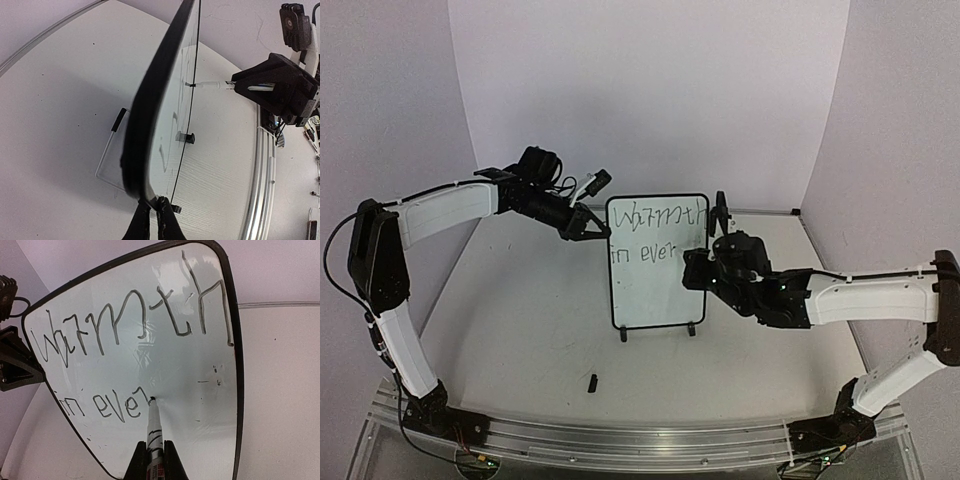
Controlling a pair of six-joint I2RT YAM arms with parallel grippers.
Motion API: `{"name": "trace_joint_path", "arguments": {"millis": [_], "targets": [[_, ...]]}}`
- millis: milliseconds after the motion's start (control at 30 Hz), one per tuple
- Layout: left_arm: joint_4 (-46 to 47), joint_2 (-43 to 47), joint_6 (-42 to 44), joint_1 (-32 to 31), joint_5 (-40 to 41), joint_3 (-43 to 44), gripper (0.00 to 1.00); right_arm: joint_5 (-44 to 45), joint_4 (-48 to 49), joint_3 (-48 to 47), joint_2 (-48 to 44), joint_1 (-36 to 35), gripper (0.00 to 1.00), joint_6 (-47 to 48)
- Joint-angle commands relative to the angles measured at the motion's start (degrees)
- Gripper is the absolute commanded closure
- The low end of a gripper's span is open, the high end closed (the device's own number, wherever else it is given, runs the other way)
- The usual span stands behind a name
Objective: Write a sentence on the whiteboard
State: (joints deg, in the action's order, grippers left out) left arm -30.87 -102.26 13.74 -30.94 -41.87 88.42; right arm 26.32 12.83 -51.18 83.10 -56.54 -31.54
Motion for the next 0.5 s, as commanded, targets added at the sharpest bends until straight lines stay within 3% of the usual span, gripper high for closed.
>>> {"name": "trace_joint_path", "arguments": {"millis": [0,467], "targets": [[-2.3,1.6,3.6,-0.3,2.6,-0.8,1.00,3.1,0.8,-0.2,-1.8,0.4,1.00,-0.7],[-2.3,1.7,3.6,-0.3,2.6,-0.8,1.00,-0.9,3.9,3.2,-6.4,0.3,1.00,0.5]]}}
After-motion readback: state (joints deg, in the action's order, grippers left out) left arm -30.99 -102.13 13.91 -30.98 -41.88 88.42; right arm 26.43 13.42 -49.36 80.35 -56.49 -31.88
